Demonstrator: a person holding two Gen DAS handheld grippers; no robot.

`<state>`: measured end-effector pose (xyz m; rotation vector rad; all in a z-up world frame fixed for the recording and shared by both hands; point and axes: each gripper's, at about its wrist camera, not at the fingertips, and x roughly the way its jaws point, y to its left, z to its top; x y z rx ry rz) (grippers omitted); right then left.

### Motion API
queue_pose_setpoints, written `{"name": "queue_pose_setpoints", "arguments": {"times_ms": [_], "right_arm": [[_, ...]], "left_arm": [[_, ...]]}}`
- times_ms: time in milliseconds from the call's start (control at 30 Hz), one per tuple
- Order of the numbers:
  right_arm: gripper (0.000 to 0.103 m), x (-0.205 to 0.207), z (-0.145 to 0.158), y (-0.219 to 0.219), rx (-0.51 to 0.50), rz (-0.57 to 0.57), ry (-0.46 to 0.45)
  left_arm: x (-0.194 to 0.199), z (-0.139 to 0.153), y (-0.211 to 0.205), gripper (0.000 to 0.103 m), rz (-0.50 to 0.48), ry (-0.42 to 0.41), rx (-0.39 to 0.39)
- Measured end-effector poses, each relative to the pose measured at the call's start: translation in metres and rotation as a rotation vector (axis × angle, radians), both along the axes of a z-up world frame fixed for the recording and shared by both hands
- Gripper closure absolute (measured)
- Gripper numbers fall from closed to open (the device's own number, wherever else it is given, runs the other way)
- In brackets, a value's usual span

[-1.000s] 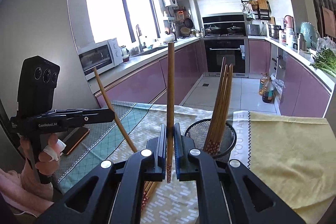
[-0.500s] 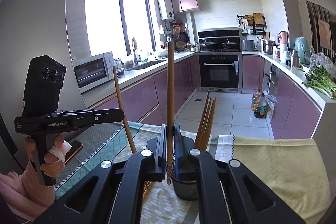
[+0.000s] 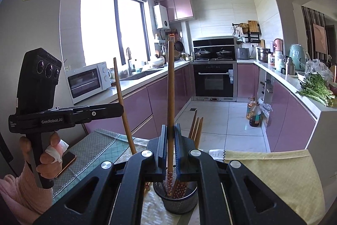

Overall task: Organize utensils
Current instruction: 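Lower the chopstick into the mesh cup and open the right gripper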

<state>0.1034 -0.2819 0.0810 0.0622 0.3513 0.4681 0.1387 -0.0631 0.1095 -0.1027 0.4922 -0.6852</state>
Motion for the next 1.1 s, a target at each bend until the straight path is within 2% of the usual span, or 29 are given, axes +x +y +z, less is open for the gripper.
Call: {"name": "queue_pose_setpoints", "arguments": {"times_ms": [200,600,833,1033,1100], "right_arm": [[0.097,0.017,-0.014,-0.001,0.006,-0.012,0.044],[0.097,0.041,-0.05,0.007,-0.021,-0.017,0.177],[0.096,0.055,-0.067,0.009,-0.038,-0.036,0.252],[0.095,0.058,-0.075,0.009,-0.03,-0.053,0.271],[0.092,0.058,-0.075,0.006,-0.024,-0.052,0.272]], "left_arm": [[0.009,-0.005,-0.012,0.096,0.005,-0.001,0.022],[0.023,-0.039,-0.025,0.097,-0.038,0.089,0.132],[0.042,-0.06,-0.03,0.097,-0.031,0.149,0.16],[0.057,-0.076,-0.035,0.097,-0.006,0.192,0.177],[0.06,-0.081,-0.036,0.097,-0.002,0.206,0.176]]}}
